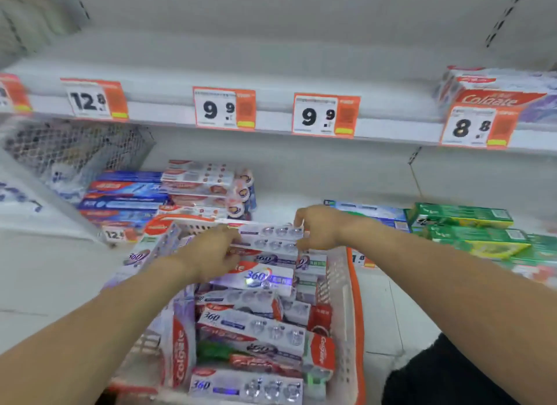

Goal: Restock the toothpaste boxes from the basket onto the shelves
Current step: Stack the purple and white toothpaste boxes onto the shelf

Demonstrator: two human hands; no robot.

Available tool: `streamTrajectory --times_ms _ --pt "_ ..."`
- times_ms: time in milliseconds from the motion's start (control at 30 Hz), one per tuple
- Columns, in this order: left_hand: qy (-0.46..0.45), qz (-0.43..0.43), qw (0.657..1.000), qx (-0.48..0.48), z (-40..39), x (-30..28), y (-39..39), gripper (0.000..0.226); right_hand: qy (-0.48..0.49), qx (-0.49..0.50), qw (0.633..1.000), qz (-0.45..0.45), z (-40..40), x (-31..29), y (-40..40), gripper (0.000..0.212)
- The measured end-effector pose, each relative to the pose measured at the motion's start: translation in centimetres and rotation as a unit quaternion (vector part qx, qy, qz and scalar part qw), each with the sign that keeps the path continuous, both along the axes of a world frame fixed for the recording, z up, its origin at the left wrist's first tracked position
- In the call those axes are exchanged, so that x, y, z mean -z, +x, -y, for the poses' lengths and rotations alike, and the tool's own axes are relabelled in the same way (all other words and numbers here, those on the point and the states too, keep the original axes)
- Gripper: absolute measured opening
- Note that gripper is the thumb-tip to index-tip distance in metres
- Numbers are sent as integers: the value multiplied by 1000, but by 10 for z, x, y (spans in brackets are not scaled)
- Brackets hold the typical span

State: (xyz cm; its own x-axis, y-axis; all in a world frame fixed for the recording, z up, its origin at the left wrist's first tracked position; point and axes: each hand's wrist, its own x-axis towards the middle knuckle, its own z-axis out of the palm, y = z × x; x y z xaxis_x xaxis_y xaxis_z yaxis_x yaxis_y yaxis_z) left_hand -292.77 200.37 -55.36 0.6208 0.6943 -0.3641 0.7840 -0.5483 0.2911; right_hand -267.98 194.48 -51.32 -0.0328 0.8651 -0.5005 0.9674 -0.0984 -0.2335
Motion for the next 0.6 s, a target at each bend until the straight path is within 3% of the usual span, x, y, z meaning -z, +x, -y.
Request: streamTrajectory --times_ms 133,233,367,467,600 --pt "-24 8 998 -53 -8 31 -49 78 -9 43 999 7 2 43 -15 87" --pt "-10 -35 999 -23 -15 34 -62 86 -30 67 997 -15 0 56 -24 107" --pt "-66 -139 987 39 -26 33 -80 84 -25 89 995 -40 1 72 -37 105" --pt "-103 -100 989 30 -31 30 -89 75 -14 93 995 -29 -2 84 -48 101" --pt "-135 -10 990 -45 -39 16 -98 36 -22 63 998 -5 1 80 -67 91"
